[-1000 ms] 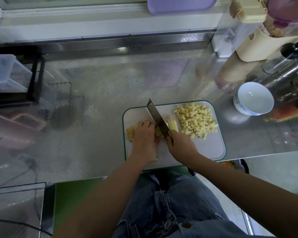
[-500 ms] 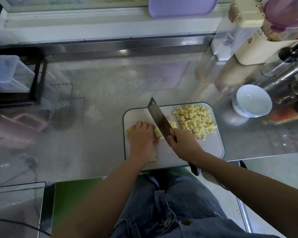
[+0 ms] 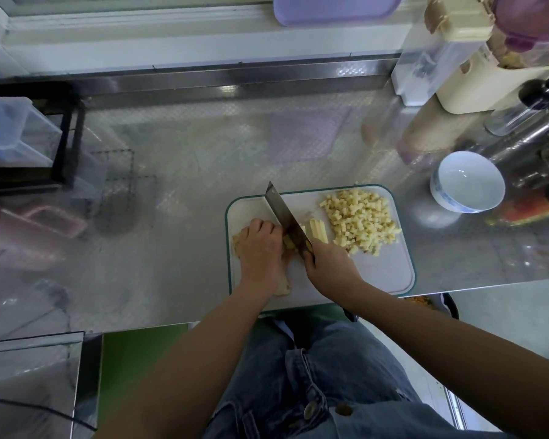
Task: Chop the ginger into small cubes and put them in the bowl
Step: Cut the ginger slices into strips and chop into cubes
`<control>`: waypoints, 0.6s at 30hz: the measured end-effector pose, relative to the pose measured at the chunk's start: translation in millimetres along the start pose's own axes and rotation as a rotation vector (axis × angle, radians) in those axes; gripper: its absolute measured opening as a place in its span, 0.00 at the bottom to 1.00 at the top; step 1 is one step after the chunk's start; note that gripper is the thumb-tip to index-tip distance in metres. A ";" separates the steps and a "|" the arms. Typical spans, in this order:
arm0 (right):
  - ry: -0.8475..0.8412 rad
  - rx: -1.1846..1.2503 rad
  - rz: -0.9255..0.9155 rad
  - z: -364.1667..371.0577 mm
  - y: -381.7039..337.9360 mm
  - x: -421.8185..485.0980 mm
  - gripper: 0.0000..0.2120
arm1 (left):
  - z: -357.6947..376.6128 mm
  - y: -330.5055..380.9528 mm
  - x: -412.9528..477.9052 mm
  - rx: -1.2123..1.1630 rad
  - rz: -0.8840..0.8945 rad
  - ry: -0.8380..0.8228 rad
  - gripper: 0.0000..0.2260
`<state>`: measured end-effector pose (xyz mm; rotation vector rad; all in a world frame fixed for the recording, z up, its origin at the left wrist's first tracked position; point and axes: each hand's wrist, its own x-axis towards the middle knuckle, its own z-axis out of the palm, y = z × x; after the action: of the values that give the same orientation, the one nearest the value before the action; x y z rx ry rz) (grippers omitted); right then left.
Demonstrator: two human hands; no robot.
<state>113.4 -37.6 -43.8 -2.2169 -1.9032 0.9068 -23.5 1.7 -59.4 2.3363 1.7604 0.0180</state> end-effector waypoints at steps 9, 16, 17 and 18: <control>-0.001 0.127 0.023 -16.5 1.7 1.6 0.12 | -3.9 0.5 -2.8 -0.076 0.017 0.019 0.15; -0.026 0.056 -0.040 -16.8 -2.1 -8.6 0.11 | -3.8 -1.8 -6.9 -0.018 -0.019 0.043 0.14; -0.028 0.051 -0.037 -15.5 -2.2 -8.8 0.11 | -3.8 -1.5 -6.7 -0.022 -0.021 0.050 0.13; -0.028 0.050 -0.031 -14.4 -1.9 -8.6 0.11 | -3.8 -1.0 -6.4 -0.026 -0.022 0.055 0.13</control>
<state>118.2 -40.7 -27.9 -2.1518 -1.8988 0.9747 -26.9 -3.5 -55.1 2.3196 1.7998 0.1022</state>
